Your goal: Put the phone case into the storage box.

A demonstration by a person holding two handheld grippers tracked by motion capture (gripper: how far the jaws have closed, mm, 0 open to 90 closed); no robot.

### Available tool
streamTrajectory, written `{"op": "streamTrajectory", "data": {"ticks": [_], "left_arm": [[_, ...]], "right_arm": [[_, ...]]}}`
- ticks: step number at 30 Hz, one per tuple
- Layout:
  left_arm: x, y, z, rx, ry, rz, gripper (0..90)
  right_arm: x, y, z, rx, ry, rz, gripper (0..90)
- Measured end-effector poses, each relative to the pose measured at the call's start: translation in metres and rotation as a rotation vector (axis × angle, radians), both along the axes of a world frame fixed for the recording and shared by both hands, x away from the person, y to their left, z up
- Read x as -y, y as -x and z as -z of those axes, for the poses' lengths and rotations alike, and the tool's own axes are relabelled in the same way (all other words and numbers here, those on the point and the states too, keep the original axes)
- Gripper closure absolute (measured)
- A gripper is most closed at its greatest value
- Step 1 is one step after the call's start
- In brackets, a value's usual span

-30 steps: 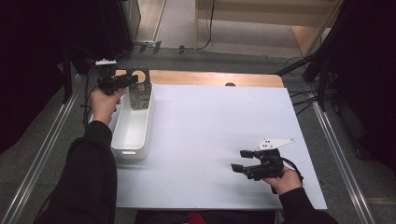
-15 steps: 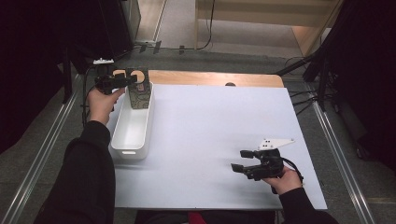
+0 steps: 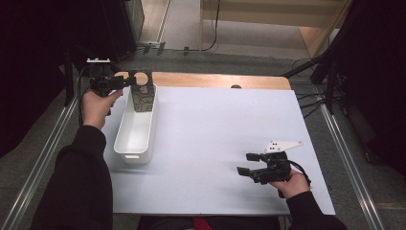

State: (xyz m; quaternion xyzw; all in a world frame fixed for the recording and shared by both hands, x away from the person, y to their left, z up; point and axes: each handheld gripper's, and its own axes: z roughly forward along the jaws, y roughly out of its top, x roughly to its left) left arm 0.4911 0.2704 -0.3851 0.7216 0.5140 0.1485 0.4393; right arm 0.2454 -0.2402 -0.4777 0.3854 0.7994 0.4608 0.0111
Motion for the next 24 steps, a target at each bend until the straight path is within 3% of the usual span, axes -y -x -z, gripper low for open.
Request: {"op": "streamTrajectory", "data": {"ticks": [4,9,24], "left_arm": [[0.003,0.006,-0.005,-0.011,-0.023,0.02,34.5],[0.002,0.012,-0.01,-0.019,0.014,0.057,34.4],[0.011,0.031,-0.02,-0.048,0.012,0.14,34.4]], "right_arm": [[0.001,-0.001,0.0,-0.005,0.003,-0.003,26.2],[0.0,-0.002,0.001,-0.015,0.01,0.0,25.7],[0.004,-0.001,0.0,-0.022,0.02,0.022,25.3]]}}
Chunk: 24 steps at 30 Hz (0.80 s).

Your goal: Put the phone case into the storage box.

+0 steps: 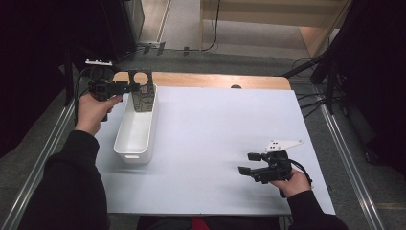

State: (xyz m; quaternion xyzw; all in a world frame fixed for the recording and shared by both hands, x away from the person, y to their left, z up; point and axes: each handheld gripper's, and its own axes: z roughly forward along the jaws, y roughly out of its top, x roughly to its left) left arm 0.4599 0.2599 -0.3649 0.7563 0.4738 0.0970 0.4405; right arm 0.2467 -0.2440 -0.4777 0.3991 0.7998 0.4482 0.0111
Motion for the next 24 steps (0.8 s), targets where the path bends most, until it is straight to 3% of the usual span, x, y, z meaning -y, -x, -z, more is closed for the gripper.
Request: {"op": "streamTrajectory", "data": {"ticks": [9,24], "left_arm": [[0.002,0.014,-0.005,0.004,0.021,0.036,34.5],[0.015,0.039,-0.012,0.007,0.021,0.126,34.4]], "right_arm": [[0.0,0.002,-0.002,0.008,0.005,0.0,25.2],[-0.001,0.004,-0.004,0.016,0.006,-0.01,25.2]]}}
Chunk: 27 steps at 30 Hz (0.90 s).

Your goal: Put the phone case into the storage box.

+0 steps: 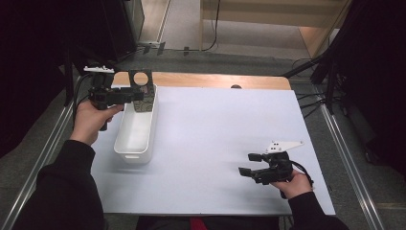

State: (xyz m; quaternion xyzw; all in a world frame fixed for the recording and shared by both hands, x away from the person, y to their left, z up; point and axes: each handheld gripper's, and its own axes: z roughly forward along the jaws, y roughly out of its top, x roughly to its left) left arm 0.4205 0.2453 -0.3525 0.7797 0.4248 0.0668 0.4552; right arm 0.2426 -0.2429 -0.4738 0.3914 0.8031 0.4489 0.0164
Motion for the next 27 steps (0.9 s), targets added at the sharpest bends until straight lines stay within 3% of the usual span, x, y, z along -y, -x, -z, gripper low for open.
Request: {"op": "streamTrajectory", "data": {"ticks": [13,27], "left_arm": [[0.01,0.017,-0.003,0.018,0.005,0.063,34.4],[0.019,0.034,0.004,0.027,0.009,0.106,34.4]], "right_arm": [[0.002,0.0,0.0,0.007,-0.004,-0.003,25.2],[0.003,0.0,0.001,0.005,-0.002,-0.006,25.2]]}}
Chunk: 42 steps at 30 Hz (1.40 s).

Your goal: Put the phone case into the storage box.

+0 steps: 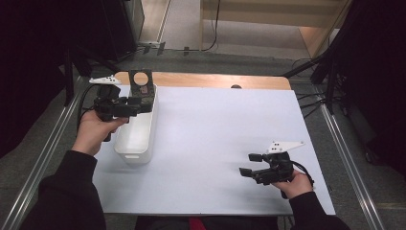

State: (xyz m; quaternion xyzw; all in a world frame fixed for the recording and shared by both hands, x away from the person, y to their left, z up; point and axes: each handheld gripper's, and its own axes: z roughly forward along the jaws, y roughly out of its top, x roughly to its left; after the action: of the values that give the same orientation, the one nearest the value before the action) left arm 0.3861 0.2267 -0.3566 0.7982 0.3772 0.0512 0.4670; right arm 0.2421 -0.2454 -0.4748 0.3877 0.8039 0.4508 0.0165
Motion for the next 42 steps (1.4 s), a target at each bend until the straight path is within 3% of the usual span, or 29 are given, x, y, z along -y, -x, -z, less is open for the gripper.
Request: {"op": "streamTrajectory", "data": {"ticks": [21,42], "left_arm": [[0.016,0.026,0.014,0.026,-0.014,0.03,31.3],[0.022,0.057,0.029,0.071,-0.013,0.057,31.3]], "right_arm": [[0.0,0.0,0.0,-0.003,0.0,-0.001,25.2],[-0.001,0.0,0.0,-0.004,0.001,-0.007,25.2]]}}
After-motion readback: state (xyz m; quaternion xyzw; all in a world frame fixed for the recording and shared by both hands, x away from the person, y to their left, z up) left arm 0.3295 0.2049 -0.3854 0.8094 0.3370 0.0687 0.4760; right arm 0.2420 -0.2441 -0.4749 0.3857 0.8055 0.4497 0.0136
